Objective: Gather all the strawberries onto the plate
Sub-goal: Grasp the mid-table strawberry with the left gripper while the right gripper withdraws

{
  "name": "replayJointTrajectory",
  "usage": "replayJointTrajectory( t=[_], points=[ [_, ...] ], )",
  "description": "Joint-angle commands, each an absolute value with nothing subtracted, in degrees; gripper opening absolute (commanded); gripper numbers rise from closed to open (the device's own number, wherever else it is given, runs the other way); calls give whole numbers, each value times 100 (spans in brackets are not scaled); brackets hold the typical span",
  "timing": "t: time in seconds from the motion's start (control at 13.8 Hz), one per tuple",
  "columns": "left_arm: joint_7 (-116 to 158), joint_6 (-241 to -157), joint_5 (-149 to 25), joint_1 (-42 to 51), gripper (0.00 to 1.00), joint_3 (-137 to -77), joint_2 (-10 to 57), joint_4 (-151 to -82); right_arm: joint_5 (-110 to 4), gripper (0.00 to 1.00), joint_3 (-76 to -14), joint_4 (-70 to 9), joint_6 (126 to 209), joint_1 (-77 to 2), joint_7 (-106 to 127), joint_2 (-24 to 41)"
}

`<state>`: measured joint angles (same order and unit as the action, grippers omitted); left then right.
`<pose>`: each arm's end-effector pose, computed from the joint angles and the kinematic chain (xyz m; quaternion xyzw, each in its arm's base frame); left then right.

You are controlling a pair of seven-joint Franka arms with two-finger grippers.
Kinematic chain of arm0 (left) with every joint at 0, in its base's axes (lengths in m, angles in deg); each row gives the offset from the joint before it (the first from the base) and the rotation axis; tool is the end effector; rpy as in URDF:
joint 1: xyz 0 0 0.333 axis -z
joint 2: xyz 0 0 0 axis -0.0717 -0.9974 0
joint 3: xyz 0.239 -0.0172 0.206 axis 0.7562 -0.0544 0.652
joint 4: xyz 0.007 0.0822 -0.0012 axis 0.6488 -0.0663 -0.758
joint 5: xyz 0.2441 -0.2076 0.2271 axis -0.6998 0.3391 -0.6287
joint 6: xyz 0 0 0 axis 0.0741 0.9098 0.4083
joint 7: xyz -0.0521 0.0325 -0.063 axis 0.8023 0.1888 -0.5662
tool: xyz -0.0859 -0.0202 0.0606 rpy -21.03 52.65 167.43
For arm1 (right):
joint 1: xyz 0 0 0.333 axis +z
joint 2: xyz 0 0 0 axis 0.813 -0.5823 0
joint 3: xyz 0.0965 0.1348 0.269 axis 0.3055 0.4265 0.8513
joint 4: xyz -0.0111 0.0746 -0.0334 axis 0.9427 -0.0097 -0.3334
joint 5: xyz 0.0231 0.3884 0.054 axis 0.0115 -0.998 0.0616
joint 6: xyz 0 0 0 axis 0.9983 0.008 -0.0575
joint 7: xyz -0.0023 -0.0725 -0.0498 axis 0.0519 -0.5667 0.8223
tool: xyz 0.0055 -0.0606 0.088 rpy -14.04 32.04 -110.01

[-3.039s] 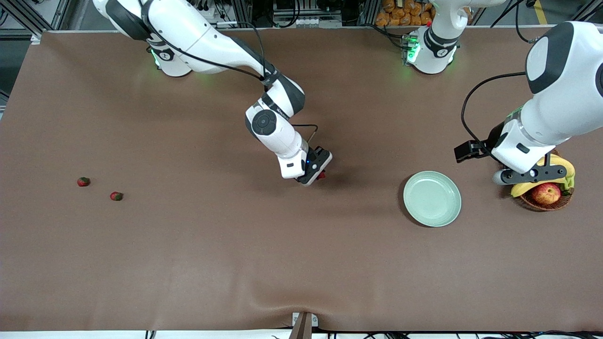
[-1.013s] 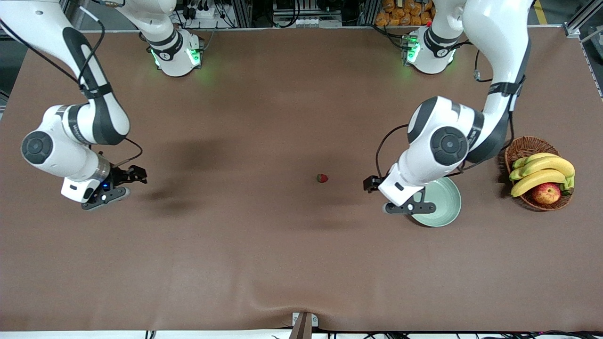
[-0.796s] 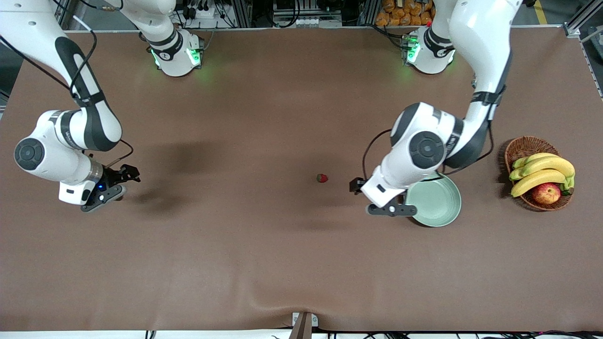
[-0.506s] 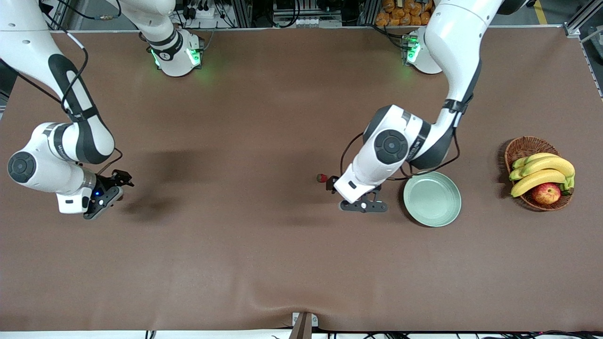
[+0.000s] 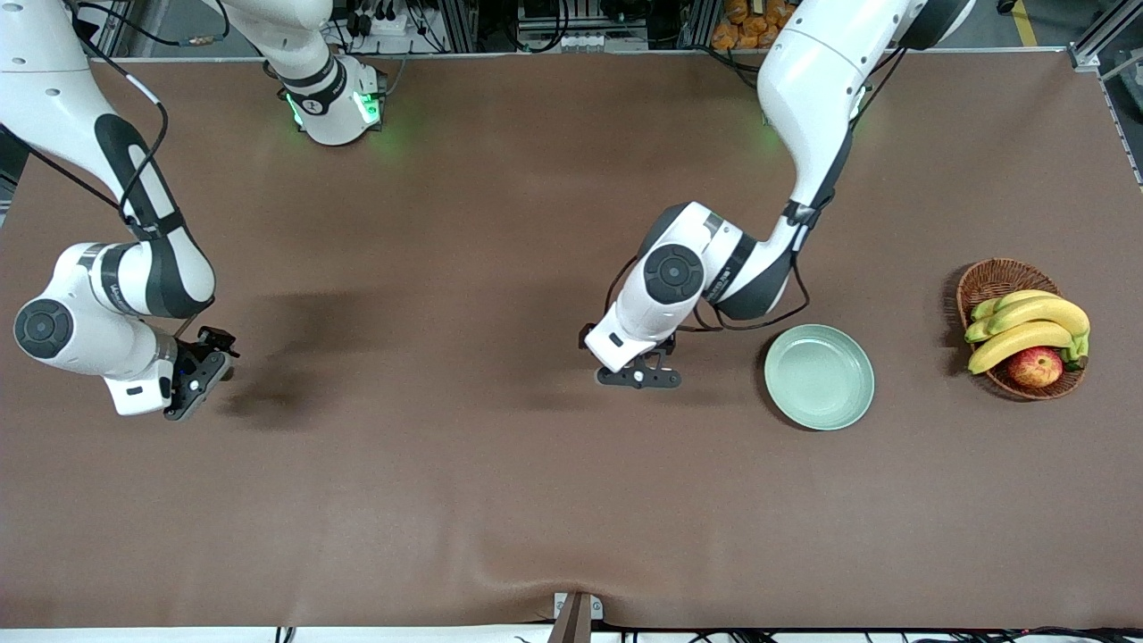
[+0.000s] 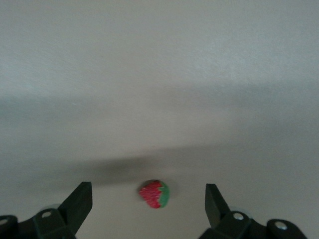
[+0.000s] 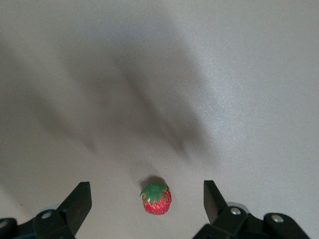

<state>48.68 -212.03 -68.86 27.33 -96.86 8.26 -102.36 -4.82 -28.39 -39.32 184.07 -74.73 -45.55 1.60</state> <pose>0.5679 -0.4456 0.2564 0.9975 -0.0134 -0.0101 0.0690 0.6179 -0.1107 0.2274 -0.8717 -0.4878 0.0461 0.0053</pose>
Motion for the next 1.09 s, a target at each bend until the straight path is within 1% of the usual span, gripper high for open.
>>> replayJointTrajectory(
  t=[0.0,0.14,0.22,0.36,0.51,0.65,0.87,1.01],
  points=[
    [5226,-21527,-7088,2902,100,-9626,589,-10086,-356,100,-2742,-3893,18560,-7636,-5174,123],
    [5322,-21651,-7114,2928,100,-9626,466,-10112,-356,100,-2733,-3884,18569,-7636,-5534,150],
    [5323,-21651,-7123,2911,97,-9626,466,-10147,-356,100,-2742,-3884,18595,-7689,-5614,124],
    [5332,-21643,-7123,2885,95,-9635,466,-10287,-373,100,-2733,-3919,18682,-7812,-5641,27],
    [5410,-21643,-7114,2920,92,-9635,466,-10410,-364,100,-2742,-3910,18805,-7856,-5659,-78],
    [5542,-21643,-7114,2937,91,-9635,483,-10490,-373,100,-2742,-3928,18832,-7891,-5729,-131],
    [5718,-21616,-7114,3069,86,-9635,466,-10595,-364,100,-2742,-3919,18858,-7961,-5747,-341],
    [5815,-21607,-7123,3078,79,-9635,466,-10666,-364,100,-2742,-3919,18999,-8040,-5843,-456]
  ],
)
